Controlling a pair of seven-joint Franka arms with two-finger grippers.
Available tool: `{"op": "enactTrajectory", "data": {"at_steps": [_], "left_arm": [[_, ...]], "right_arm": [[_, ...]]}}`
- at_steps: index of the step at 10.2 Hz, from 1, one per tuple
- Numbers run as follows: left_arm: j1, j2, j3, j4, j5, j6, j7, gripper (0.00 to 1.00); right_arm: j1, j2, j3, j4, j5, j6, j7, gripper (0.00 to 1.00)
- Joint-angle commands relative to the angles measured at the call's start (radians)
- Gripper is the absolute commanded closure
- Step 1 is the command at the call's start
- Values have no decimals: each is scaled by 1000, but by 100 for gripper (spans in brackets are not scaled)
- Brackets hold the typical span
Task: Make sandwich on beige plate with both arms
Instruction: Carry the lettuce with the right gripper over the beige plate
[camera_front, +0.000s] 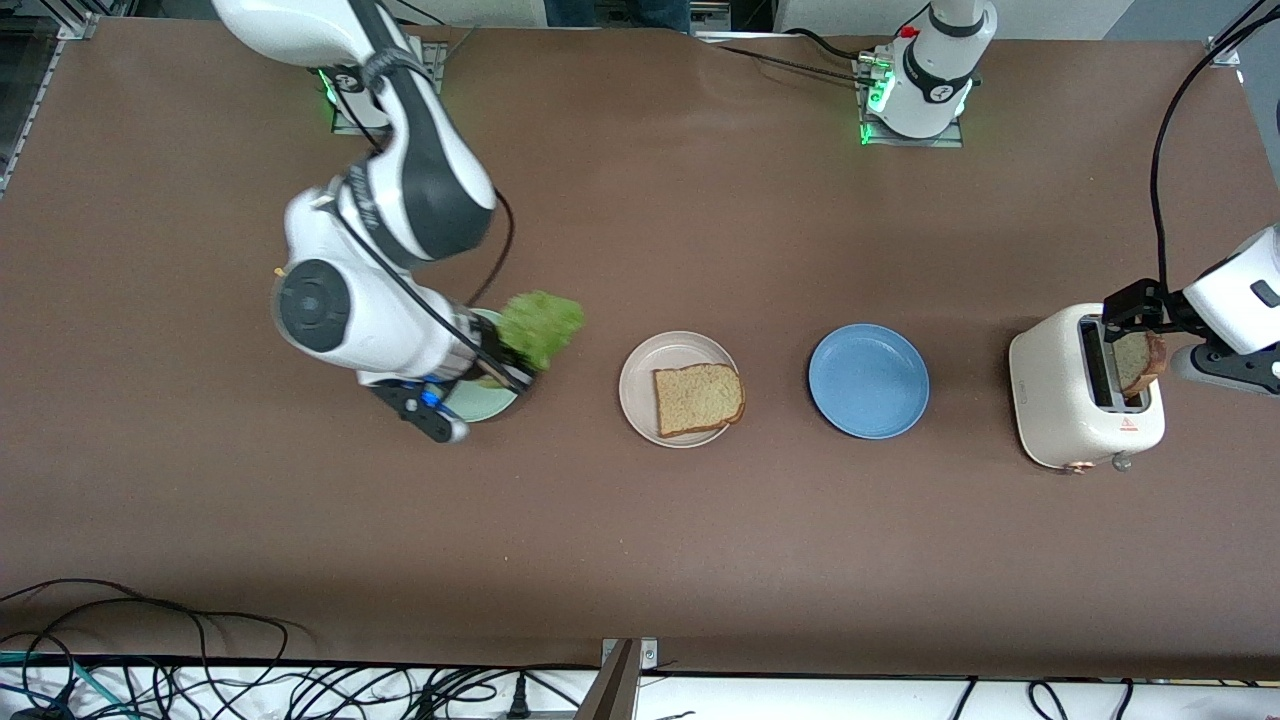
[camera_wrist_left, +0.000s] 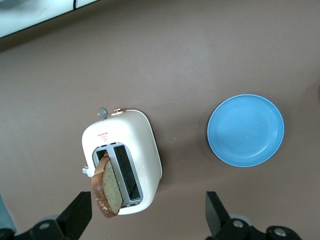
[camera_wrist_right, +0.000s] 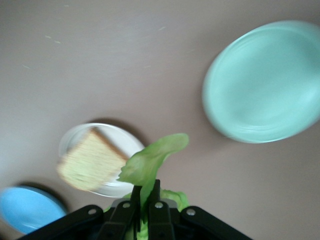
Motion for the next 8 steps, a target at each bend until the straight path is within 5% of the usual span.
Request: {"op": "enactTrajectory", "data": {"at_steps": [1, 6, 8], "left_arm": [[7, -12, -5, -7, -15, -15, -7, 0], [7, -12, -5, -7, -16, -26, -7, 0], [7, -12, -5, -7, -16, -29, -7, 0]], "right_arm": [[-23, 83, 71, 42, 42, 177, 171, 100], [-31, 238, 261, 68, 75, 570, 344, 100], [-31, 275, 291, 85, 100, 588, 344, 100]]}}
